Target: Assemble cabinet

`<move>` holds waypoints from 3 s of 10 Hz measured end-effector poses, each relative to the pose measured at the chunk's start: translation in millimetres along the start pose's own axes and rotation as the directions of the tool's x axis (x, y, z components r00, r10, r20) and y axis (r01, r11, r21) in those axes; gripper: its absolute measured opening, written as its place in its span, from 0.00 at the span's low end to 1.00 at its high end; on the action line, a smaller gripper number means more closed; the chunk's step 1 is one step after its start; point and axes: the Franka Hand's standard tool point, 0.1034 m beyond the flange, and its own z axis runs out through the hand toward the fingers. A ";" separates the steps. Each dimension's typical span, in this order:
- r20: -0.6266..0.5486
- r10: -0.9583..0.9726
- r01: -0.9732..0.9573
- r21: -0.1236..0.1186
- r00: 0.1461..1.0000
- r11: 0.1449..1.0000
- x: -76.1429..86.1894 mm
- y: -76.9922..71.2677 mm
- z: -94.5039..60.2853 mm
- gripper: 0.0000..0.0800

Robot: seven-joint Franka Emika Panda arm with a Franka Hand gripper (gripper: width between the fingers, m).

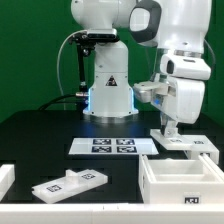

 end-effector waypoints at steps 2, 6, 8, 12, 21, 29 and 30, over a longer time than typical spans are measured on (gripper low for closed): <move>0.004 0.057 -0.057 -0.001 0.998 0.998 0.9 6.5 1.7 0.08; 0.017 0.063 -0.063 0.010 0.998 0.998 2.1 6.1 3.1 0.08; 0.051 0.095 -0.096 0.031 0.994 0.995 9.2 9.4 3.4 0.08; 0.057 0.125 -0.127 0.038 0.990 0.991 11.1 6.9 5.9 0.08; 0.088 0.091 -0.096 0.052 0.992 0.994 9.9 30.6 6.4 0.08; 0.129 -0.006 -0.003 0.064 0.992 0.998 2.4 72.0 4.6 0.08; 0.130 0.001 -0.010 0.066 0.992 0.998 1.9 70.7 5.8 0.08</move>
Offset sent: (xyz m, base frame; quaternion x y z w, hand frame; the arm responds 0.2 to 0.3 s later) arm 0.0000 0.0000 0.0000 0.0000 0.0000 0.0000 1.0000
